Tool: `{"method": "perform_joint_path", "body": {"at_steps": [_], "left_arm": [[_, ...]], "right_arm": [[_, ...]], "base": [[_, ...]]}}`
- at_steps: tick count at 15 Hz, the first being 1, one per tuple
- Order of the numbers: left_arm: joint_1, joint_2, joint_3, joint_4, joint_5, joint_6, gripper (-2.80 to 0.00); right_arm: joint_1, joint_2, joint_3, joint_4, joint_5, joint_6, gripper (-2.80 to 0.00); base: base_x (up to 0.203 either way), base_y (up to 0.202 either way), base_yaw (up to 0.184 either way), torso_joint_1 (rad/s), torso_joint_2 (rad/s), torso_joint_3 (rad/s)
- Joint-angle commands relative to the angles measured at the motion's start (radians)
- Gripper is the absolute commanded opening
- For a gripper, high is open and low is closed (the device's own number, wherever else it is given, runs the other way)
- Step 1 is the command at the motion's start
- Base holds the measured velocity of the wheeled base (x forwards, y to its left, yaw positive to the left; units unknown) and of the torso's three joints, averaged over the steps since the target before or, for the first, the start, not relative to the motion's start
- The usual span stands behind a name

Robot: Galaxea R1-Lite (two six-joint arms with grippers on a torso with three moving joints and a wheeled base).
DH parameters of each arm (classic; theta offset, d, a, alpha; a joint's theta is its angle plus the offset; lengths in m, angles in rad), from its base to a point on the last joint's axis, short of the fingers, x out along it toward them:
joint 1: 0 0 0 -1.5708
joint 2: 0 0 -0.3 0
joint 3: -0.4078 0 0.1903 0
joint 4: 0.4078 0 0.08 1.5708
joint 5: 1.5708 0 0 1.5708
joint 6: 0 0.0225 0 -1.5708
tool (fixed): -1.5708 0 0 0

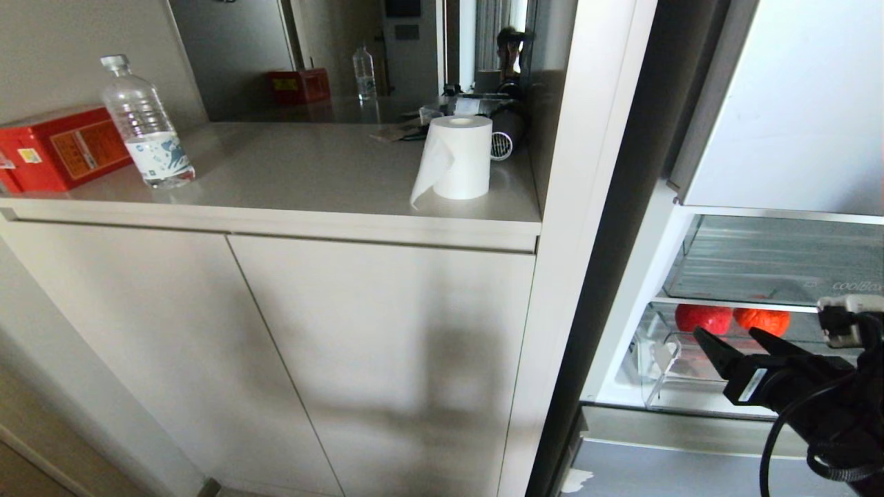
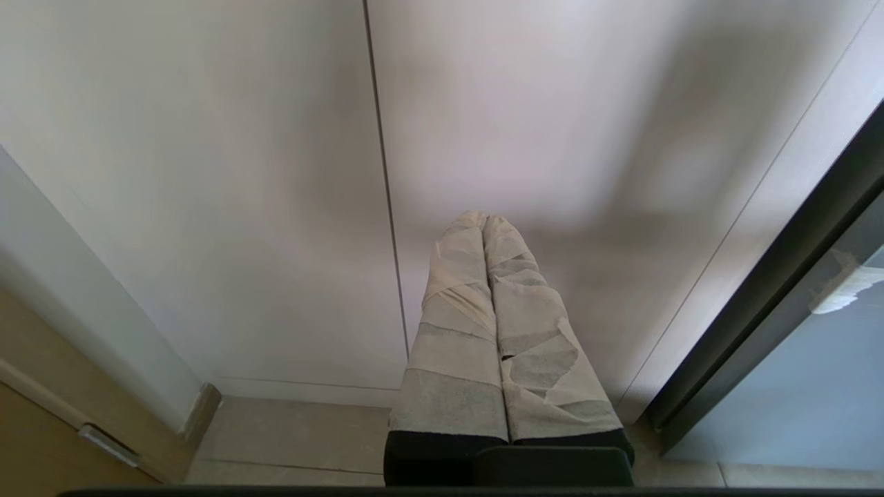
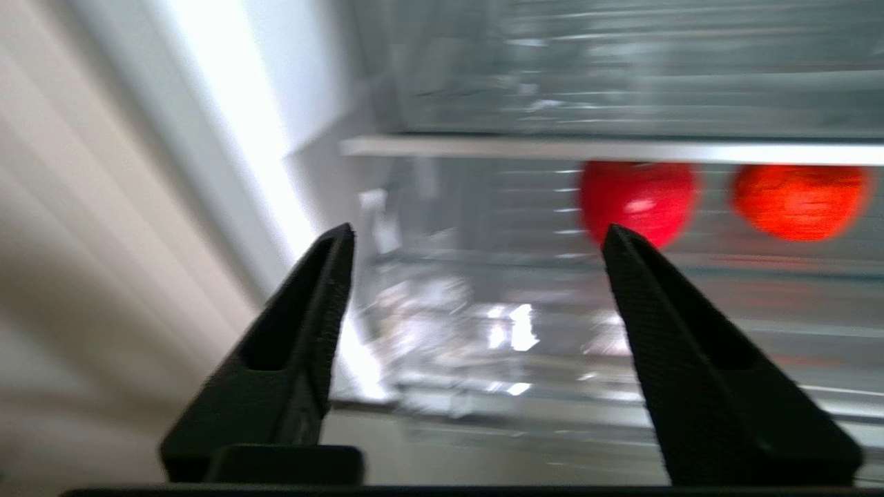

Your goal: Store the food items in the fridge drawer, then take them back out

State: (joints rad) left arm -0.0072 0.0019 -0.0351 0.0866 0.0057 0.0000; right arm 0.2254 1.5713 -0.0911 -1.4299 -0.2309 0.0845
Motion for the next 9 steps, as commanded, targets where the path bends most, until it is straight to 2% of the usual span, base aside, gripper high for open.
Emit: {"method": "perform_joint_path", "body": {"at_steps": [1, 4, 9], "left_arm": [[0.000, 0.000, 0.000, 0.001, 0.000, 0.000, -2.80], [0.000, 0.000, 0.000, 0.001, 0.000, 0.000, -2.80], [0.000, 0.000, 0.000, 0.001, 0.000, 0.000, -2.80]], "right_arm": [[-0.066, -0.002, -0.049, 0.049, -0.001, -0.006, 0.00], [-0.138, -0.002, -0.156, 0.197, 0.007, -0.011, 0.00], [-0.185, 0.029, -0.246, 0.351, 0.067, -0.009, 0.00]], "base": [[0.000, 0.000, 0.000, 0.000, 0.00, 0.000], [0.000, 0.000, 0.000, 0.000, 0.00, 0.000], [0.000, 0.000, 0.000, 0.000, 0.00, 0.000]]}}
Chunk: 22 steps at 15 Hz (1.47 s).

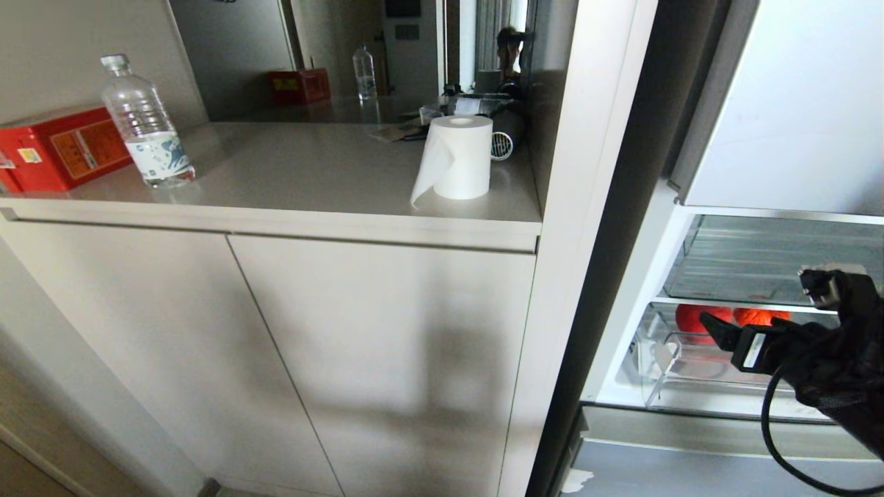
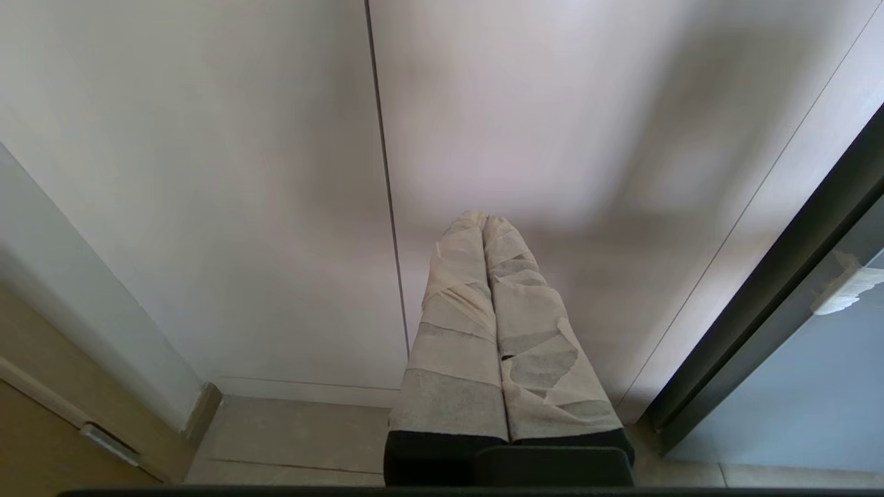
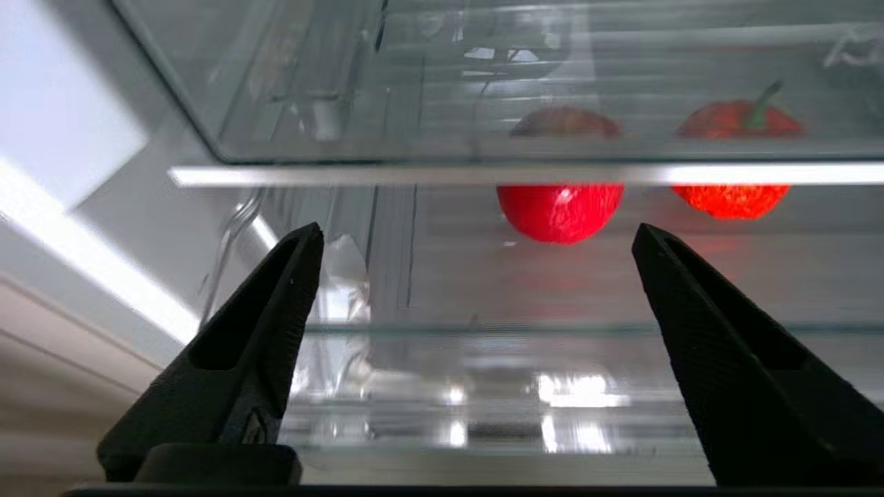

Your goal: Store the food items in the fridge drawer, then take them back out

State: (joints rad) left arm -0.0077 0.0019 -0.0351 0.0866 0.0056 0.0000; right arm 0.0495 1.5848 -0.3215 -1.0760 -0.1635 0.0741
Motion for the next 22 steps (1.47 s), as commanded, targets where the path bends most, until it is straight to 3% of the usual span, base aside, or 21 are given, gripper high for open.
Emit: {"method": "perform_joint_path", "body": {"at_steps": [1, 6, 9, 11, 17, 22], "left_arm": [[0.000, 0.000, 0.000, 0.001, 0.001, 0.000, -2.80], [0.000, 0.000, 0.000, 0.001, 0.001, 0.000, -2.80], [0.000, 0.000, 0.000, 0.001, 0.001, 0.000, -2.80], [0.000, 0.000, 0.000, 0.001, 0.001, 0.000, -2.80], [0.000, 0.000, 0.000, 0.001, 0.001, 0.000, -2.80], [0.000, 0.000, 0.000, 0.001, 0.001, 0.000, -2.80]], "right_arm": [[-0.022, 0.037, -0.026, 0.000, 0.014, 0.001, 0.00], [-0.071, 0.119, -0.069, 0.007, 0.061, -0.001, 0.00], [-0.080, 0.109, -0.085, 0.097, 0.061, -0.030, 0.00], [-0.080, 0.077, -0.114, 0.185, 0.061, -0.036, 0.00], [-0.081, -0.146, -0.241, 0.650, 0.091, -0.042, 0.00], [-0.086, -0.251, -0.266, 0.873, 0.090, -0.045, 0.00]], "base": [[0.000, 0.000, 0.000, 0.000, 0.00, 0.000], [0.000, 0.000, 0.000, 0.000, 0.00, 0.000], [0.000, 0.000, 0.000, 0.000, 0.00, 0.000], [0.000, 0.000, 0.000, 0.000, 0.00, 0.000], [0.000, 0.000, 0.000, 0.000, 0.00, 0.000], [0.000, 0.000, 0.000, 0.000, 0.00, 0.000]]}}
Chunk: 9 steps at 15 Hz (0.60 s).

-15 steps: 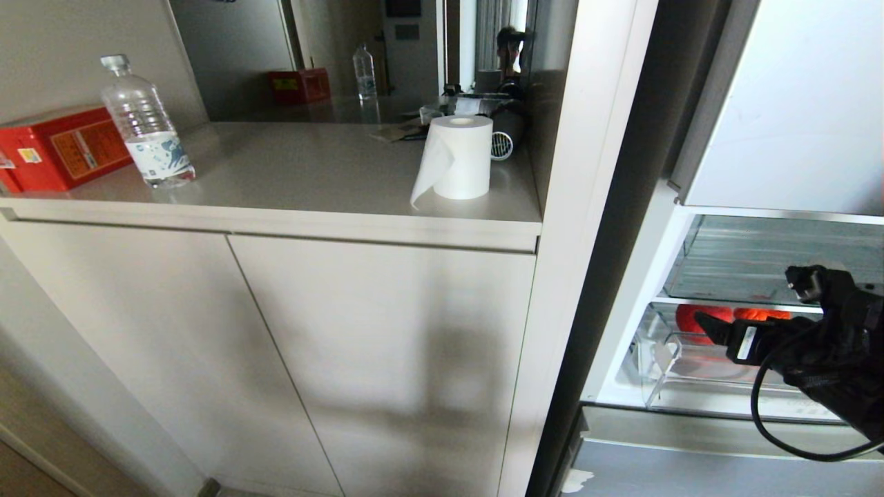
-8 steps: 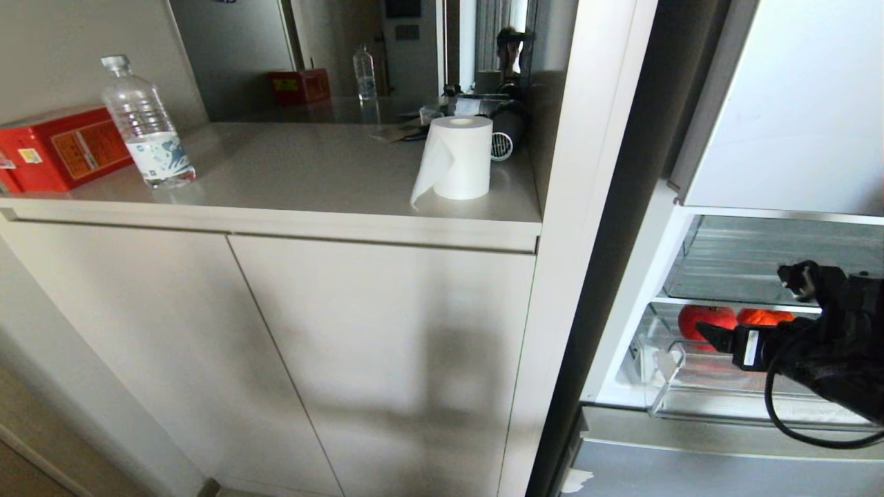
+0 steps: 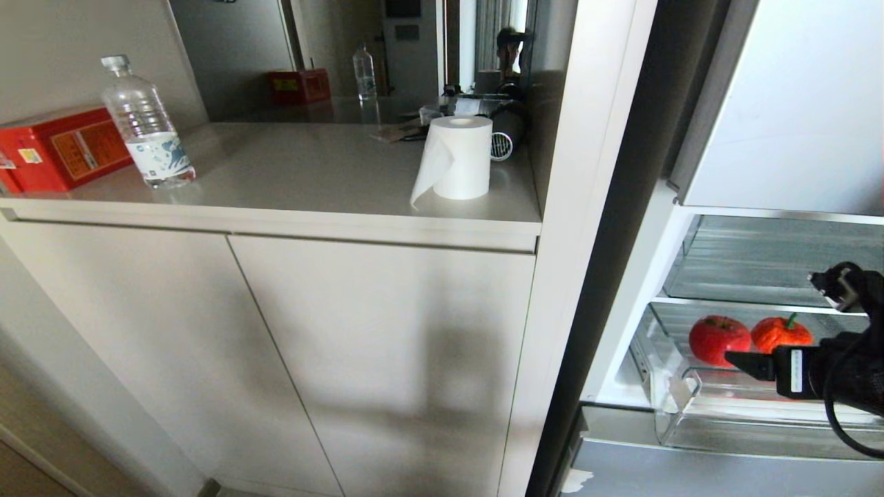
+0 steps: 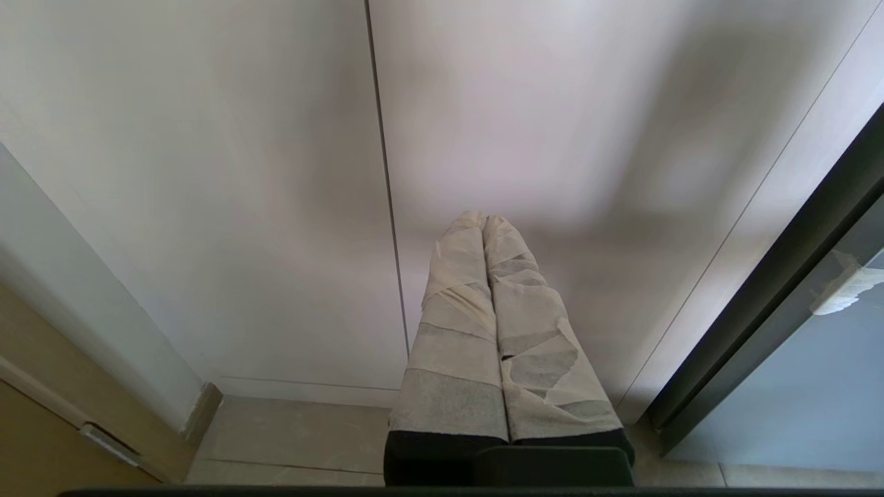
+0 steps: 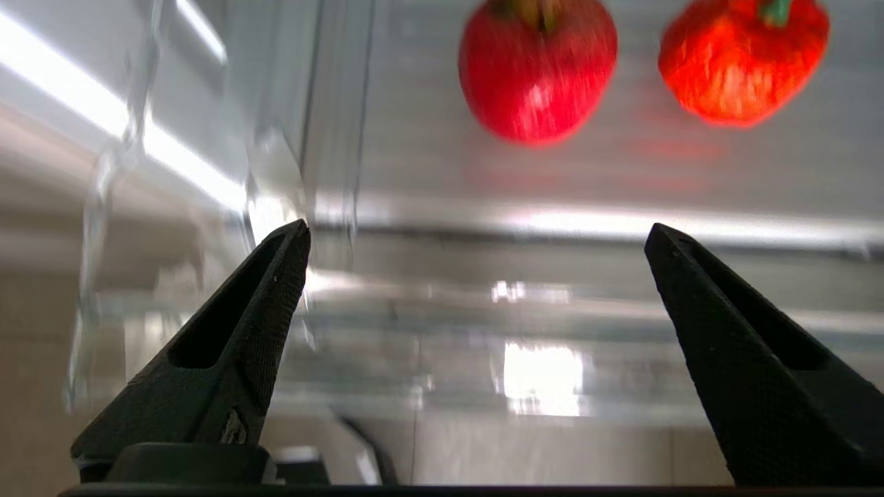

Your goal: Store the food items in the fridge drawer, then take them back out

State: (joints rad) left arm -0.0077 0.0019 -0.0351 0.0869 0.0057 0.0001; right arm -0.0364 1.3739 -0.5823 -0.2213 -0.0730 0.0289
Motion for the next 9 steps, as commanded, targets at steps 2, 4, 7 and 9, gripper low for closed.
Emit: {"method": "perform_joint_path", "body": {"at_steps": [2, 4, 7, 9], "left_arm": [[0.000, 0.000, 0.000, 0.001, 0.000, 0.000, -2.80], [0.000, 0.000, 0.000, 0.001, 0.000, 0.000, -2.80], [0.000, 0.000, 0.000, 0.001, 0.000, 0.000, -2.80], [0.000, 0.000, 0.000, 0.001, 0.000, 0.000, -2.80]], "right_arm": [[0.000, -0.066, -0.018, 0.102, -0.001, 0.000, 0.00], [0.000, -0.085, -0.019, 0.150, 0.000, -0.007, 0.00], [0.000, -0.131, -0.019, 0.230, 0.000, -0.025, 0.00], [0.000, -0.171, -0.032, 0.315, 0.000, -0.025, 0.00]], "base": [[0.000, 0.000, 0.000, 0.000, 0.00, 0.000], [0.000, 0.000, 0.000, 0.000, 0.00, 0.000], [0.000, 0.000, 0.000, 0.000, 0.00, 0.000], [0.000, 0.000, 0.000, 0.000, 0.00, 0.000]]}}
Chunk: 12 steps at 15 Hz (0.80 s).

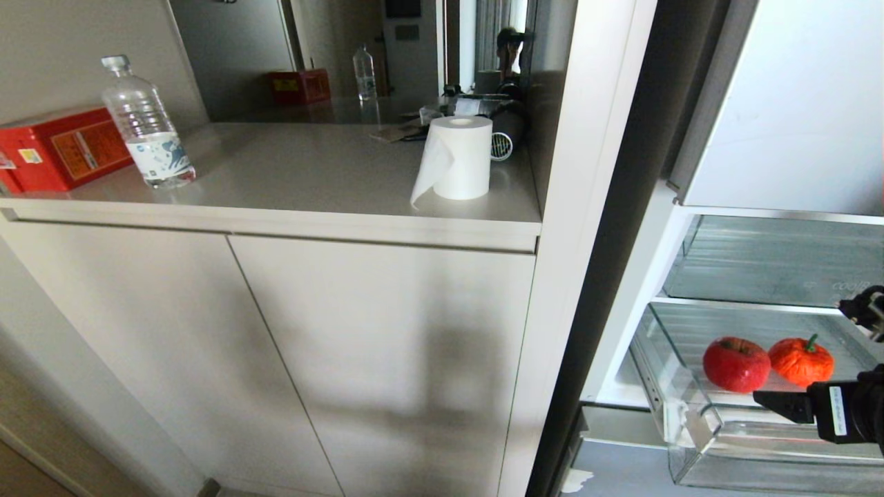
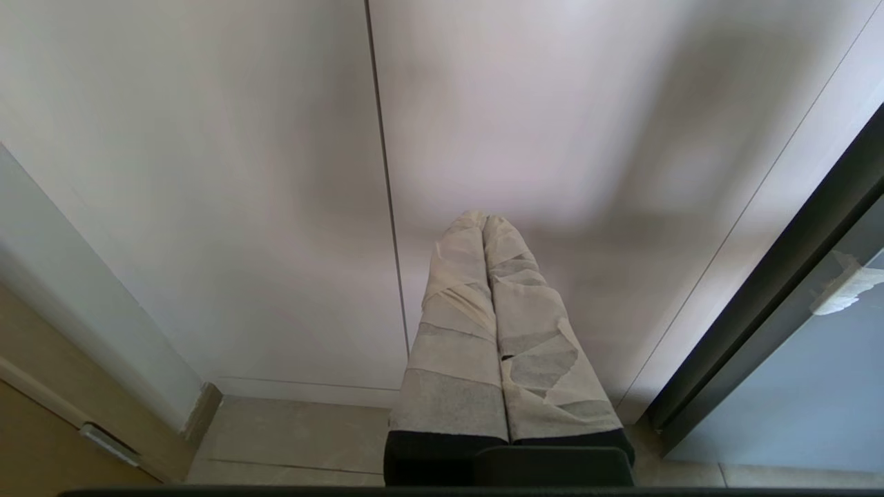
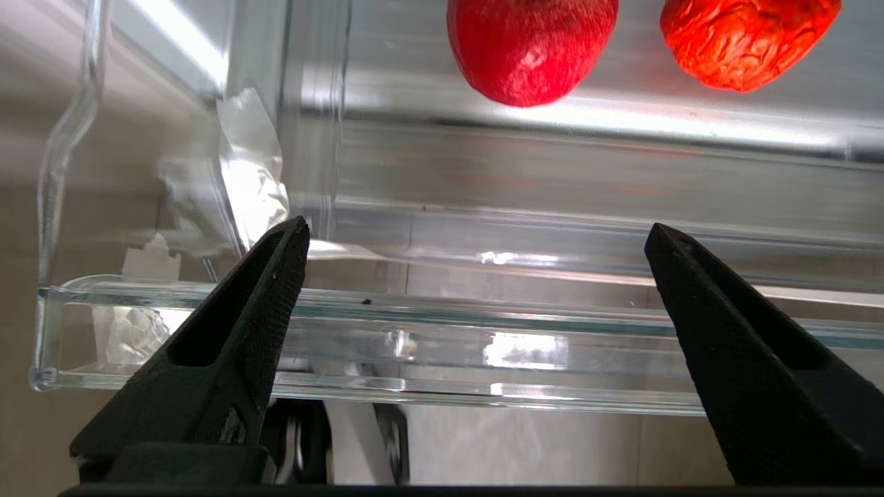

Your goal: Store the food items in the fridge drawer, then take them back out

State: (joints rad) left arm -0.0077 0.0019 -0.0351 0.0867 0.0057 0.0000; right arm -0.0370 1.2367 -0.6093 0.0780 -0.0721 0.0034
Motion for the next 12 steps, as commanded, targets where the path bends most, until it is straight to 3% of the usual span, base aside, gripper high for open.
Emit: {"method": "perform_joint_path", "body": {"at_steps": [1, 6, 12], "left_arm": [[0.000, 0.000, 0.000, 0.001, 0.000, 0.000, -2.80], [0.000, 0.000, 0.000, 0.001, 0.000, 0.000, -2.80], [0.000, 0.000, 0.000, 0.001, 0.000, 0.000, -2.80]], "right_arm": [[0.000, -0.037, -0.021, 0.048, 0.000, 0.001, 0.00], [-0.001, -0.050, -0.021, 0.077, -0.003, 0.001, 0.00], [0.000, -0.180, -0.022, 0.254, -0.003, -0.001, 0.00]], "base": [[0.000, 0.000, 0.000, 0.000, 0.00, 0.000], [0.000, 0.000, 0.000, 0.000, 0.00, 0.000], [0.000, 0.000, 0.000, 0.000, 0.00, 0.000]]}}
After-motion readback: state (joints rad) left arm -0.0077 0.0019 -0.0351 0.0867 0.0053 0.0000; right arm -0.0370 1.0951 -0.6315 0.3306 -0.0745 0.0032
